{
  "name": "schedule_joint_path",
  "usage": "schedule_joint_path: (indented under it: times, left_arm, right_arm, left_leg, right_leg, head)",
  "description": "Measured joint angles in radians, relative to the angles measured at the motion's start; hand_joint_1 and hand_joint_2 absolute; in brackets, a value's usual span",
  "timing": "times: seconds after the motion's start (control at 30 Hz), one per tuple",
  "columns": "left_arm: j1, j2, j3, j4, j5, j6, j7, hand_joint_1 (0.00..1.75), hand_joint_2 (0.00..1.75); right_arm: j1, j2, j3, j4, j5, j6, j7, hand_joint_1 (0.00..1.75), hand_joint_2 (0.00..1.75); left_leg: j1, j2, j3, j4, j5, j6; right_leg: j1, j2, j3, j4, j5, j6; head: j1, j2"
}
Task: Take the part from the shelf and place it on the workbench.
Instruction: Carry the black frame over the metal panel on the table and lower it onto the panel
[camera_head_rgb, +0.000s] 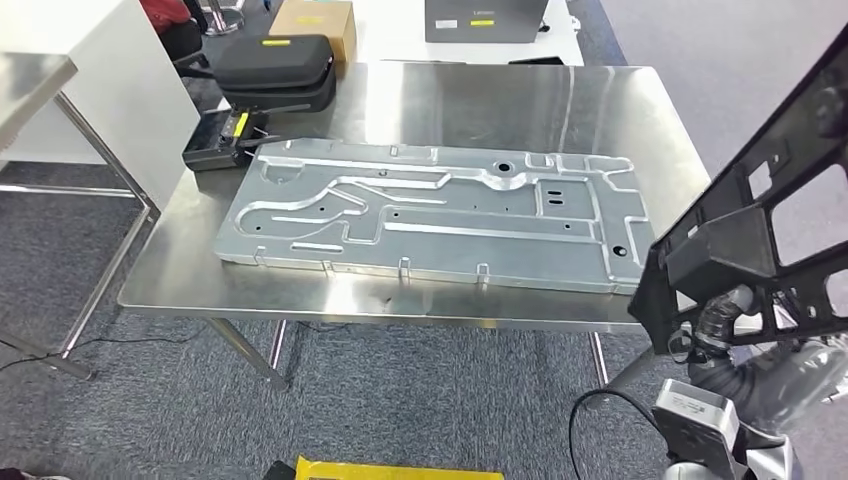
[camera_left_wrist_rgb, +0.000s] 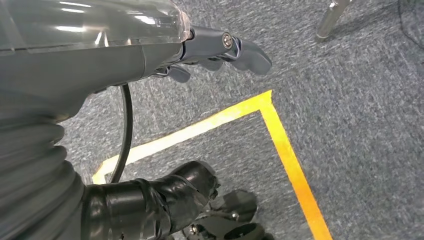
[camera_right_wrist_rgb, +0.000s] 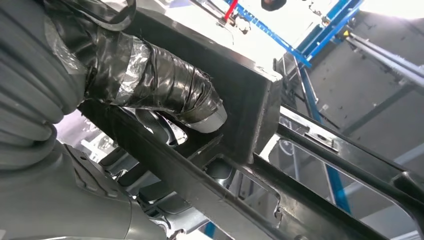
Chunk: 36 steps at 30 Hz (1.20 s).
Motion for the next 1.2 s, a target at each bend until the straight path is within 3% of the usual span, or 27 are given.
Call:
schedule_joint_path:
  times: [0.07,0.13,0.23,0.27,0.3,0.33,0.4,0.43,0.47,0.57,0.63,0.67,0.73,0.77,0.8,0.83,0.93,1.0,1.13,1.2]
  left_arm:
    - [0.0,0.0,-0.001,0.0,0.0,0.002,0.003,0.0,1.75]
    - [-0.001,-0.001,-0.002,0.0,0.001,0.005,0.006,0.0,1.75]
    - [-0.004,-0.002,-0.002,0.0,0.002,0.008,0.01,0.0,1.75]
    - [-0.004,-0.002,-0.002,0.0,0.003,0.008,0.011,0.0,1.75]
    - [-0.003,-0.002,-0.002,0.0,0.005,0.009,0.011,0.0,1.75]
    - [-0.003,-0.003,-0.002,0.0,0.006,0.009,0.01,0.0,1.75]
    - [-0.003,-0.004,-0.002,0.0,0.008,0.006,0.006,0.0,1.75]
    - [-0.004,-0.005,-0.002,0.0,0.008,0.003,0.004,0.0,1.75]
    - [-0.005,-0.005,-0.002,0.0,0.008,-0.001,0.0,0.0,1.75]
    - [-0.007,-0.005,-0.002,0.0,0.01,-0.016,-0.013,0.0,1.75]
    - [-0.008,-0.005,-0.003,0.0,0.009,-0.03,-0.024,0.0,1.75]
    - [-0.009,-0.005,-0.003,0.0,0.008,-0.037,-0.029,0.0,1.75]
    - [-0.01,-0.004,-0.005,0.0,0.006,-0.047,-0.034,0.0,1.75]
    - [-0.009,-0.004,-0.005,0.0,0.004,-0.051,-0.035,0.0,1.75]
    - [-0.009,-0.004,-0.005,0.0,0.002,-0.055,-0.036,0.0,1.75]
    - [-0.009,-0.004,-0.005,0.0,0.002,-0.057,-0.036,0.0,1.75]
    - [-0.012,-0.003,-0.008,0.0,-0.003,-0.062,-0.036,0.0,1.75]
    - [-0.014,-0.001,-0.013,0.0,-0.009,-0.064,-0.033,0.0,1.75]
    - [-0.02,-0.002,-0.02,0.0,-0.012,-0.052,-0.024,0.0,1.75]
    - [-0.023,-0.003,-0.021,0.0,-0.013,-0.049,-0.021,0.0,0.87]
  right_arm:
    - [-0.006,-0.006,0.0,-0.001,0.001,-0.001,0.004,1.75,1.75]
    - [-0.013,-0.012,0.0,-0.002,0.002,-0.002,0.008,1.75,1.75]
    - [-0.018,-0.021,0.0,-0.003,0.003,-0.003,0.013,1.75,1.75]
    - [-0.018,-0.023,0.0,-0.003,0.004,-0.003,0.015,1.75,1.75]
    - [-0.018,-0.024,0.0,-0.003,0.004,-0.003,0.017,1.75,1.75]
    - [-0.019,-0.026,0.0,-0.003,0.005,-0.004,0.017,1.75,1.75]
    - [-0.021,-0.03,0.0,-0.002,0.007,-0.004,0.019,1.75,1.75]
    - [-0.023,-0.031,0.0,-0.002,0.007,-0.003,0.02,1.75,1.75]
    - [-0.025,-0.032,0.0,-0.002,0.007,-0.003,0.022,1.75,1.75]
    - [-0.032,-0.033,0.0,-0.002,0.007,-0.003,0.03,1.75,1.75]
    - [-0.042,-0.033,0.001,-0.002,0.007,-0.002,0.032,1.75,1.75]
    - [-0.049,-0.033,0.003,-0.001,0.007,-0.001,0.033,1.75,1.75]
    - [-0.069,-0.033,0.009,0.003,0.007,0.006,0.038,1.75,1.75]
    - [-0.08,-0.033,0.014,0.007,0.007,0.013,0.042,1.75,1.75]
    - [-0.092,-0.033,0.02,0.011,0.007,0.021,0.046,1.72,1.75]
    - [-0.105,-0.033,0.025,0.016,0.008,0.029,0.051,1.71,1.75]
    - [-0.141,-0.033,0.04,0.029,0.01,0.04,0.062,1.68,1.75]
    - [-0.169,-0.035,0.051,0.04,0.014,0.05,0.072,1.68,1.75]
    - [-0.234,-0.041,0.077,0.067,0.028,0.073,0.098,1.7,1.75]
    - [-0.257,-0.045,0.085,0.079,0.035,0.074,0.104,1.71,1.75]
  left_leg:
    - [0.003,-0.001,0.007,-0.014,-0.002,0.007]
    - [0.01,-0.002,0.021,-0.029,-0.002,0.017]
    - [0.012,-0.001,0.035,-0.035,-0.01,0.026]
    - [0.013,-0.001,0.039,-0.034,-0.015,0.026]
    - [0.013,-0.002,0.045,-0.032,-0.021,0.026]
    - [0.013,-0.003,0.052,-0.031,-0.028,0.024]
    - [0.014,-0.005,0.067,-0.027,-0.043,0.017]
    - [0.013,-0.006,0.072,-0.024,-0.05,0.012]
    - [0.011,-0.006,0.073,-0.022,-0.055,0.006]
    - [0.01,-0.005,0.072,-0.023,-0.06,-0.009]
    - [0.012,-0.004,0.06,0.009,-0.084,-0.017]
    - [0.013,-0.003,0.039,0.055,-0.108,-0.021]
    - [0.014,-0.003,-0.034,0.192,-0.161,-0.025]
    - [0.014,-0.003,-0.067,0.247,-0.173,-0.026]
    - [0.014,-0.003,-0.087,0.27,-0.166,-0.025]
    - [0.014,-0.003,-0.087,0.254,-0.14,-0.023]
    - [0.01,-0.002,-0.014,0.062,-0.03,-0.006]
    - [0.005,-0.002,0.012,-0.005,-0.013,0.001]
    - [0.011,-0.001,0.02,-0.027,-0.004,0.015]
    - [0.014,-0.001,0.025,-0.035,0.0,0.023]
  right_leg:
    - [-0.001,-0.002,0.005,-0.005,-0.004,0.01]
    - [-0.002,-0.003,-0.008,0.032,-0.028,0.019]
    - [-0.008,-0.003,-0.112,0.211,-0.096,0.029]
    - [-0.01,-0.004,-0.147,0.258,-0.101,0.031]
    - [-0.012,-0.004,-0.166,0.269,-0.084,0.033]
    - [-0.014,-0.004,-0.165,0.24,-0.046,0.034]
    - [-0.016,-0.005,-0.125,0.116,0.043,0.034]
    - [-0.015,-0.004,-0.104,0.063,0.068,0.032]
    - [-0.012,-0.003,-0.093,0.033,0.077,0.028]
    - [-0.009,0.0,-0.09,0.02,0.072,0.014]
    - [-0.013,-0.001,-0.085,0.014,0.071,0.001]
    - [-0.014,-0.002,-0.082,0.012,0.07,-0.004]
    - [-0.012,-0.004,-0.08,0.012,0.067,-0.011]
    - [-0.01,-0.004,-0.079,0.012,0.065,-0.013]
    - [-0.009,-0.004,-0.077,0.012,0.064,-0.015]
    - [-0.008,-0.003,-0.073,0.012,0.062,-0.016]
    - [-0.003,-0.001,-0.062,0.014,0.055,-0.011]
    - [-0.002,-0.001,-0.064,0.014,0.054,-0.003]
    - [-0.003,-0.002,-0.072,0.029,0.041,0.02]
    - [-0.006,-0.003,-0.113,0.119,-0.009,0.029]
  head:
    - [0.0,0.0]
    - [0.0,0.0]
    - [0.001,0.0]
    - [0.001,0.0]
    - [0.001,0.0]
    - [0.001,0.0]
    - [0.001,0.0]
    - [0.001,0.0]
    - [0.001,0.0]
    - [0.0,0.0]
    - [0.0,0.0]
    - [0.0,0.0]
    - [-0.001,0.0]
    - [0.0,0.0]
    - [0.0,0.0]
    - [0.0,0.0]
    - [0.0,0.0]
    - [0.0,0.0]
    - [0.0,0.0]
    - [0.0,0.0]
